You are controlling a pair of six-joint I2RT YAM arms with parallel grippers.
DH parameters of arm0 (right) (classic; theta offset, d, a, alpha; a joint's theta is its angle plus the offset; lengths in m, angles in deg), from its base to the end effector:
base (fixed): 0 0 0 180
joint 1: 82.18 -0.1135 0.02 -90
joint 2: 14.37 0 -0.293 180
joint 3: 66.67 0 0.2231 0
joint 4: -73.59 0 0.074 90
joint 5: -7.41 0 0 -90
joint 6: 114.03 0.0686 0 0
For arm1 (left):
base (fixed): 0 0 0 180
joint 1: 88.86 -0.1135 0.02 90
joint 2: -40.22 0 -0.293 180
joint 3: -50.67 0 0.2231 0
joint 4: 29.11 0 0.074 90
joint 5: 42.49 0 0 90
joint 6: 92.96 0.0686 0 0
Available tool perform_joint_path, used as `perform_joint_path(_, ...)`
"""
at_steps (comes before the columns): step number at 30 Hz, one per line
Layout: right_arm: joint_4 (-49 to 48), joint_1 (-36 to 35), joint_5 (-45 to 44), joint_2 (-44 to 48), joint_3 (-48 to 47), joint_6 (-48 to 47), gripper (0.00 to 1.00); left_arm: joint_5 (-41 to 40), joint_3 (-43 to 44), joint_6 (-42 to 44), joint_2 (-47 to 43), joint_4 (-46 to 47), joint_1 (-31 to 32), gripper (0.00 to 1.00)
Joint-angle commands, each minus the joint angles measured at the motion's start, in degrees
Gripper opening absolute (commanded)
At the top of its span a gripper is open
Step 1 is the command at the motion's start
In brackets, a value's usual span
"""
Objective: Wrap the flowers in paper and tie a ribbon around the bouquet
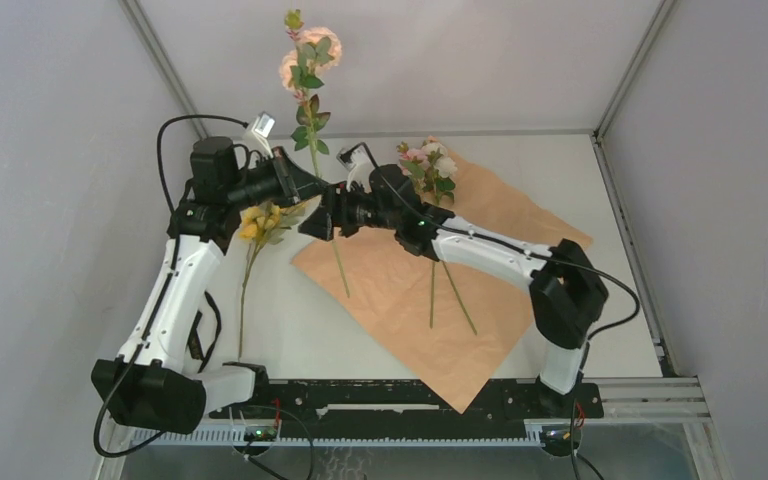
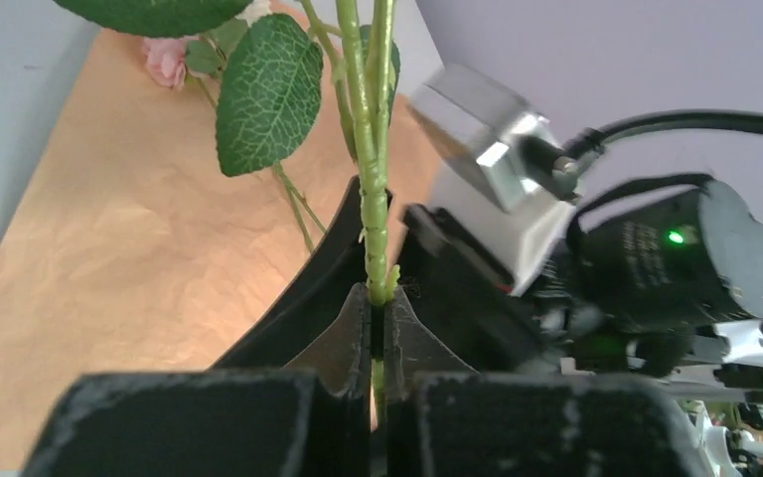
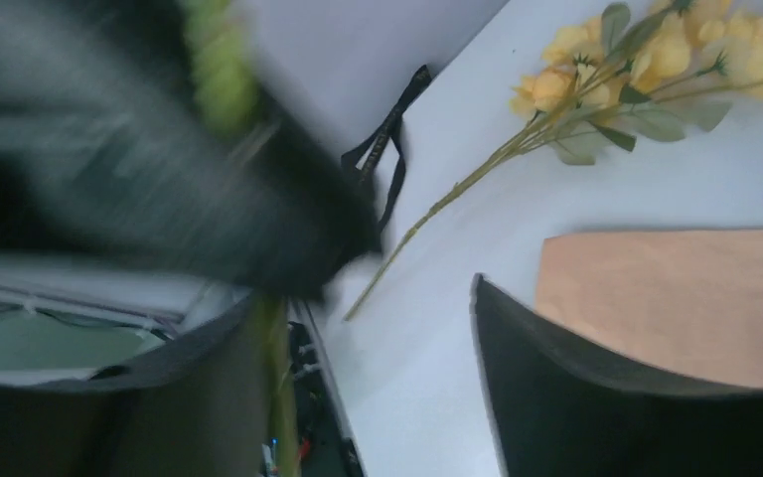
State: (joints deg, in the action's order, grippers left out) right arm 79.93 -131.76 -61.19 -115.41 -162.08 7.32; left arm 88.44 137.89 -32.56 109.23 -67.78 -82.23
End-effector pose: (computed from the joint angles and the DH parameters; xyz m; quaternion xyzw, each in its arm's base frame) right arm 0.2617 0.3459 0.3506 -0.2364 0.7353 0.5112 0.3770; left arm 0.2380 -0.0729 0.4128 0.0422 0.7939 -0.4391 0.4185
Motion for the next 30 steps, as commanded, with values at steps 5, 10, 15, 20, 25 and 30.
perform_joint_path(5,5.6,3.1,-8.2,-0.1,-0.2,5.1,0.0,-8.2,0.1,8.7,-0.5,-6.4,0.7,0.12)
perform_joint_path(10,21.1,5.8,-21.2,4.4,6.9,-1.5,0.0,-24.8,1.7,27.7,3.4,-20.2,-3.3,0.5)
perform_joint_path(15,34.9,8.5,-33.7,4.6,9.3,-5.8,0.0,-39.7,-3.3,40.8,9.3,-24.5,-8.7,0.61)
perform_joint_path(20,41.7,11.3,-39.3,3.6,9.4,-7.1,0.0,-49.4,-8.9,47.9,16.4,-20.7,-9.2,0.61)
perform_joint_path(25,44.8,13.2,-40.0,3.2,9.4,-7.0,0.47,-54.0,-8.9,48.6,24.3,-15.8,-9.2,0.54)
perform_joint_path(30,46.7,12.7,-40.8,4.4,9.4,-7.3,0.59,-54.1,-5.4,47.5,30.4,-15.7,-9.2,0.32)
